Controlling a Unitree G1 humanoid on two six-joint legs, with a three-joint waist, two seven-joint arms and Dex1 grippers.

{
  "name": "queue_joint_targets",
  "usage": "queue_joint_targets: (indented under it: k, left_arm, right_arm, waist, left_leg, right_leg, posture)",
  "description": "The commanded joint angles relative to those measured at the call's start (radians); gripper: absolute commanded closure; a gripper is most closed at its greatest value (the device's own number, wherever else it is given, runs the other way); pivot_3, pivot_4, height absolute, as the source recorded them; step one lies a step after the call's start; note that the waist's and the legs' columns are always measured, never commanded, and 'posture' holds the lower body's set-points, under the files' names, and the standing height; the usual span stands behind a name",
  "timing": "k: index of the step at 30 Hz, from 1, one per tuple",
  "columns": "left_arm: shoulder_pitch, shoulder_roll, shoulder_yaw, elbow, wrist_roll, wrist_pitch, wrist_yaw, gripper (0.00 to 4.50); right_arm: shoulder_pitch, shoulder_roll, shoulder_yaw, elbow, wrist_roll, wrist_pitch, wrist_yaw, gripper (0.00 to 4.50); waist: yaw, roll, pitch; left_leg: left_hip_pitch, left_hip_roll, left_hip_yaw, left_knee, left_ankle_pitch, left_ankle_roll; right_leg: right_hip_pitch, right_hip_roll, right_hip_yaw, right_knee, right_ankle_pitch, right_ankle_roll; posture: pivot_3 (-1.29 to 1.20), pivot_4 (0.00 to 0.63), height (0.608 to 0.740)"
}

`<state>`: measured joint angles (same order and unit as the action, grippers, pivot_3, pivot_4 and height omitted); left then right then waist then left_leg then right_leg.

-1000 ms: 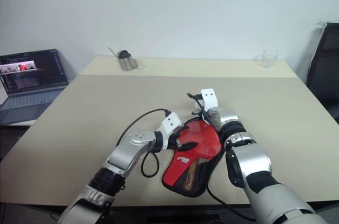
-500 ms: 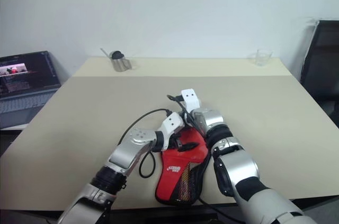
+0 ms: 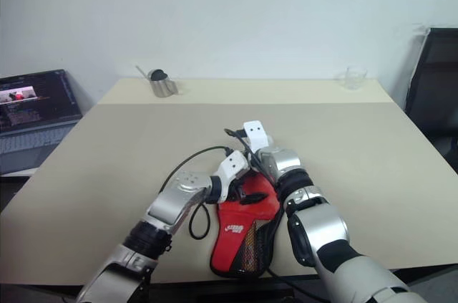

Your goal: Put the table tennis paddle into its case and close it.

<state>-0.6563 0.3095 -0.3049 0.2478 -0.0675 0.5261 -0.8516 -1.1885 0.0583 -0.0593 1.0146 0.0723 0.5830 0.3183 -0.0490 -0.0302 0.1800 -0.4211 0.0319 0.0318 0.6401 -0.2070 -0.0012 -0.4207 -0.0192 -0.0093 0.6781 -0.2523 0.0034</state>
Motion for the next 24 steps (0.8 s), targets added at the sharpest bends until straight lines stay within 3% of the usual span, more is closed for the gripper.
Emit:
queue_joint_targets:
  k: [1,24]
  left_arm:
    - [0.056,0.007,-0.029,0.143,0.032,0.046,0.011,0.24]
    - [0.097,0.022,-0.055,0.084,0.028,0.066,-0.013,0.24]
  right_arm:
    - [-0.037,-0.016,-0.018,-0.013,0.022,0.003,0.008,4.49]
    - [-0.05,-0.106,-0.001,0.086,0.002,-0.071,-0.075,4.49]
  waist:
    - [0.001,0.0,0.0]
    - [0.02,-0.002,-0.002]
  left_leg:
    - [0.0,0.0,0.0,0.0,0.0,0.0]
    - [0.007,0.0,-0.001,0.002,0.0,0.0]
  right_leg:
    - [0.0,0.0,0.0,0.0,0.0,0.0]
    - [0.009,-0.003,-0.001,-0.003,-0.002,0.003]
  posture:
    - [0.0,0.15,0.74]
    - [0.0,0.15,0.74]
